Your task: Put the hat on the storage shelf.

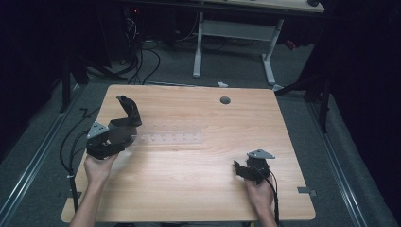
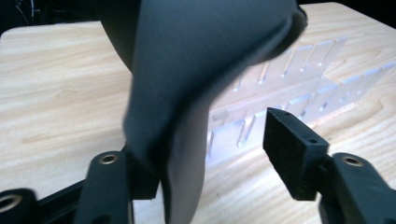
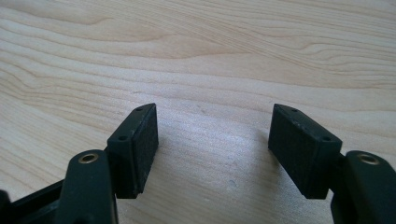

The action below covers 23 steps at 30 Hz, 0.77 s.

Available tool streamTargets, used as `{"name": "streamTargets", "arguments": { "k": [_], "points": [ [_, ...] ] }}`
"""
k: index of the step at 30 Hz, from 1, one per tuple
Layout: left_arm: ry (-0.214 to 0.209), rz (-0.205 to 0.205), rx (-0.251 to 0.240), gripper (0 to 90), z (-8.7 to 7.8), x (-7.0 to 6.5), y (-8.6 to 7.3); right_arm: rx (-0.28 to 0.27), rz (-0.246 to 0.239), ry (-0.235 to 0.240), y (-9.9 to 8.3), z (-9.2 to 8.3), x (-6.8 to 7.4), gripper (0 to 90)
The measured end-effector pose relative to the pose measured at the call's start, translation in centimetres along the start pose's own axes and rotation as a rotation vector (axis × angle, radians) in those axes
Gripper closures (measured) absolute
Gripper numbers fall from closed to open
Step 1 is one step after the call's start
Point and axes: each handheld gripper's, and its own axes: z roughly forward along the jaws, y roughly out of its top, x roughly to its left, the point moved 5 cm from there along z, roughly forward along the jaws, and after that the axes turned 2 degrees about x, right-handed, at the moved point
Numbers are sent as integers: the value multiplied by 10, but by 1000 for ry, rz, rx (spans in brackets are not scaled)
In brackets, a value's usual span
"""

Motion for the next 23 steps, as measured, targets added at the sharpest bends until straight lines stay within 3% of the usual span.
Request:
{"name": "streamTargets", "arguments": {
  "k": [4,10,12,16,18,23],
  "points": [
    [8,-35,15,357,-13,5,-11,0,-1,0,0,0,0,334],
    [55,-41,69,338,-30,17,-51,0,0,0,0,0,0,334],
    [80,-17,91,335,-30,20,-65,0,0,0,0,0,0,334],
    [123,71,154,322,-24,22,-90,-1,-4,3,0,0,0,344],
    [132,119,156,304,-22,19,-94,-2,-3,1,0,0,0,345],
    [131,117,164,253,-20,17,-95,-1,-2,0,0,0,0,340]
  ]
}}
